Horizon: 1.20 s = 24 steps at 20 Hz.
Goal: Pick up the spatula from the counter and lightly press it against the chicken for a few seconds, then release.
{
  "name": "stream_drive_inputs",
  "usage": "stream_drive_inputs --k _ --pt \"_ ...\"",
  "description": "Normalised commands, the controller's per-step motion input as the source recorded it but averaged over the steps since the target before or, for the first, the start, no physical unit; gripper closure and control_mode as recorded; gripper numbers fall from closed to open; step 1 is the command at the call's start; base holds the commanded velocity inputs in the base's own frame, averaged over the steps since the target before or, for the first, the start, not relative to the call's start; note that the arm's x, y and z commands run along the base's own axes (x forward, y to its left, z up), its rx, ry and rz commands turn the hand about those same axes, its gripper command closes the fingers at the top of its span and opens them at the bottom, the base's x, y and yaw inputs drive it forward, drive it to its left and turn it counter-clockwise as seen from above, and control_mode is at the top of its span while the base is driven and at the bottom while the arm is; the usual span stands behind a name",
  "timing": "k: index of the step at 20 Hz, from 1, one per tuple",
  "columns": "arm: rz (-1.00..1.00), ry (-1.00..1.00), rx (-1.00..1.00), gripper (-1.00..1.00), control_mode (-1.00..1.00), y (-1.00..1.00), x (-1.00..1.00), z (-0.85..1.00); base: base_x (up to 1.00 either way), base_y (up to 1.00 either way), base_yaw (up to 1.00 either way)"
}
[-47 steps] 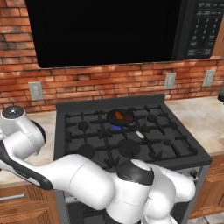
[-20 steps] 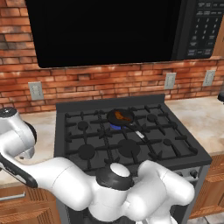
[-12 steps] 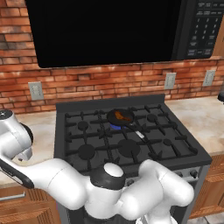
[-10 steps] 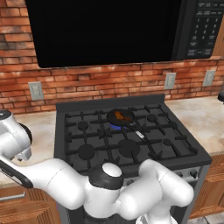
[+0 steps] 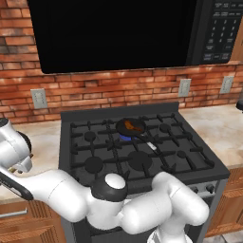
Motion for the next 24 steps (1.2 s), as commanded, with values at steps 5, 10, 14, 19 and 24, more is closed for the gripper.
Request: stream_drive_inputs --k 5,10,14,19,24 --pt "-0.02 0.04 -0.03 -1.00 -1.00 0.11 0.16 -0.13 0.00 0.00 0.00" --pt "-0.01 0.03 -0.04 -1.00 -1.00 0.13 0.13 -0.11 0.00 0.00 0.00" --pt "-0.01 0.01 -0.04 -1.00 -1.00 0.11 0.09 -0.08 0.00 0.00 0.00" --pt "0.00 0.01 -0.04 -1.00 -1.00 0.08 0.06 -0.07 0.00 0.00 0.00" --pt "0.00 0.01 -0.03 -1.00 -1.00 0.04 0.02 -0.09 0.00 0.00 0.00"
